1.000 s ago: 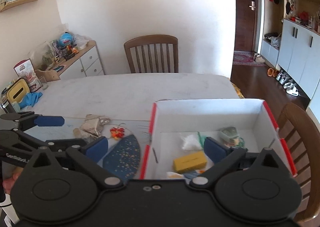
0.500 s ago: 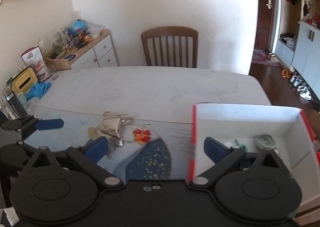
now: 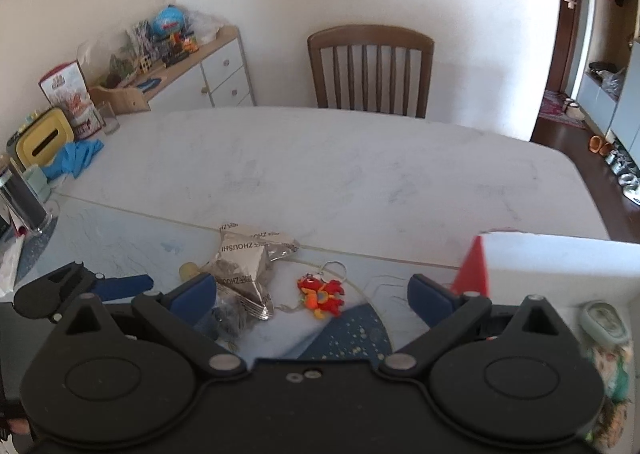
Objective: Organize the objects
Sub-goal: 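Grasp the black bead bag with the left tool while the right tool grasps the red dragon keychain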
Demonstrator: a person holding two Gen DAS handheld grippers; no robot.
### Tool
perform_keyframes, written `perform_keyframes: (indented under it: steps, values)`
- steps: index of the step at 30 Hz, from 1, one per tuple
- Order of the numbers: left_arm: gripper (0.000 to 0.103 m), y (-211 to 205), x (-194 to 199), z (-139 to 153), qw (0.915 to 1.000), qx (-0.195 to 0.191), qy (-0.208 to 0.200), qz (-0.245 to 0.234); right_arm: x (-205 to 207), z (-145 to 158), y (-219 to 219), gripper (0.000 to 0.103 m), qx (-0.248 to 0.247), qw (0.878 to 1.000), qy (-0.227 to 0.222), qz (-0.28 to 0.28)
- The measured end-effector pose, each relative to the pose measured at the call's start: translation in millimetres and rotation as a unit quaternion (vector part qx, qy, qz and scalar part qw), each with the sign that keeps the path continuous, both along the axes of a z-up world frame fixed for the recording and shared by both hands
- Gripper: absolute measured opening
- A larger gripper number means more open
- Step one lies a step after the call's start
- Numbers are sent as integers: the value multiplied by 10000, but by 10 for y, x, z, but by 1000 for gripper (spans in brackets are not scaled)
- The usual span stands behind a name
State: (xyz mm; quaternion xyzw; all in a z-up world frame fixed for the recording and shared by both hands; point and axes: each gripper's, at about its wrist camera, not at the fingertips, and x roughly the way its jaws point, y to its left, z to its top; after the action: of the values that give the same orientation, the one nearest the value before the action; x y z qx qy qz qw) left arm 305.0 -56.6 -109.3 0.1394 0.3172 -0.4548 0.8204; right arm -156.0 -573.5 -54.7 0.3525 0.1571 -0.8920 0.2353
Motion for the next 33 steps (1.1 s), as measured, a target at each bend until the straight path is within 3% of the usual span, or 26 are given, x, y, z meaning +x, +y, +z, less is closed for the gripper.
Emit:
perform_keyframes:
  steps: [7,14,17,19,22,33]
  values:
    - [103,-106,47,-170,9998,130,-125,-44,-222,-306,-95,99,187,9994,-277,-91]
    - [101,-179,58,-274,9995,219,-207,-61,-453,-566,-137,89,319,9976,-568,-243]
    - [93,-214,49,-314,9993,278,-227,-83,-495,-669,-155,88,499,9966,-613,-227]
    - [81,-243,34,-333,9991,334,-249,-68,-523,-726,-155,84,558,9961,-642,-243]
    - [71,-272,10,-365,9986,416,-320,-88,-555,-783,-148,80,588,9957,-673,-241]
    - [50,-283,5,-395,9976,527,-459,-3,-565,-861,-198,67,698,9962,-503,-126]
